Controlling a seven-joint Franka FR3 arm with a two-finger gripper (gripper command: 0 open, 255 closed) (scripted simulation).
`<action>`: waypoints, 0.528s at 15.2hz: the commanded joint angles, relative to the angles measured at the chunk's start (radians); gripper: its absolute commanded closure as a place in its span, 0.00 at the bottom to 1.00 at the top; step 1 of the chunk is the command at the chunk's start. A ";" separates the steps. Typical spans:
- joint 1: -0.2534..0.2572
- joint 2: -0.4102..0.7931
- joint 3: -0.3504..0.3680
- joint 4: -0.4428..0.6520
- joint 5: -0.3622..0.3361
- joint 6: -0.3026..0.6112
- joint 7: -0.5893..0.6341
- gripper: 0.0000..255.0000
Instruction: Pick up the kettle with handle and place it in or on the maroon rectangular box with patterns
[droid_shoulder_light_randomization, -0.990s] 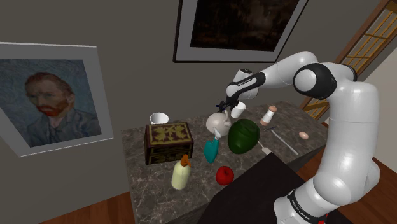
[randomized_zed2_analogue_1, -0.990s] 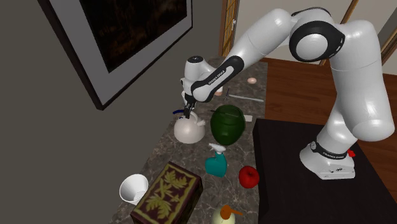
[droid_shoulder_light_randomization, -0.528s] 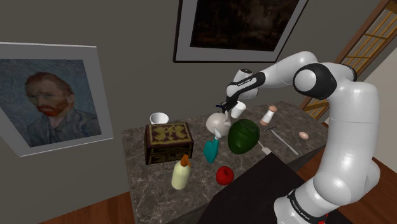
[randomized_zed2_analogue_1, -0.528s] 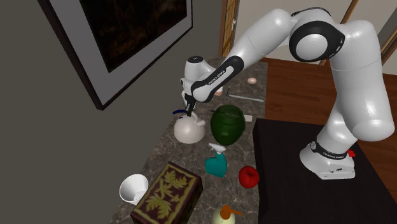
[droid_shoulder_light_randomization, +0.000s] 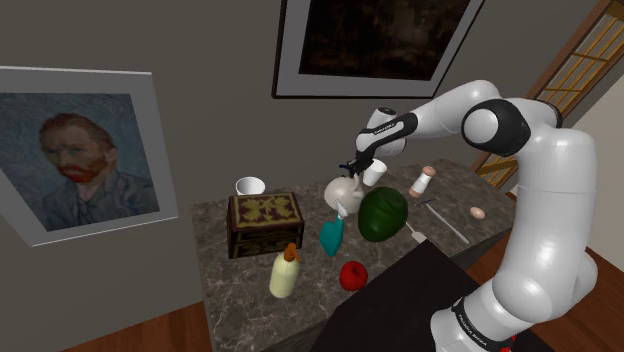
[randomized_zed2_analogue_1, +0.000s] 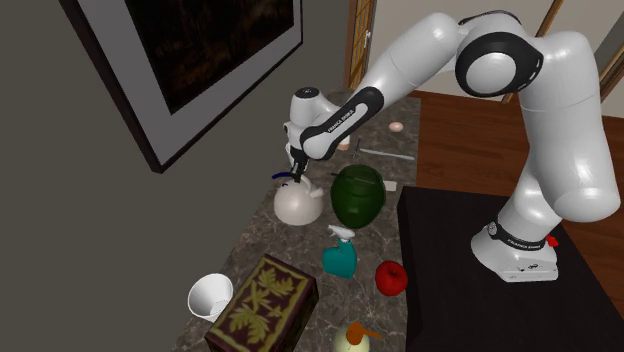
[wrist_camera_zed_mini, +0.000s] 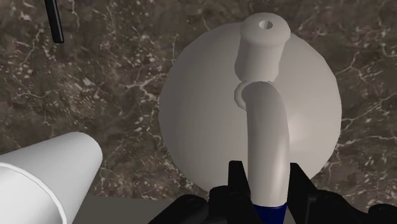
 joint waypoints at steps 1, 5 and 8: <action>0.001 -0.015 -0.001 -0.001 -0.001 -0.013 0.001 1.00; 0.004 -0.054 -0.005 -0.002 -0.006 -0.051 0.003 1.00; 0.006 -0.082 -0.007 -0.001 -0.009 -0.080 0.004 1.00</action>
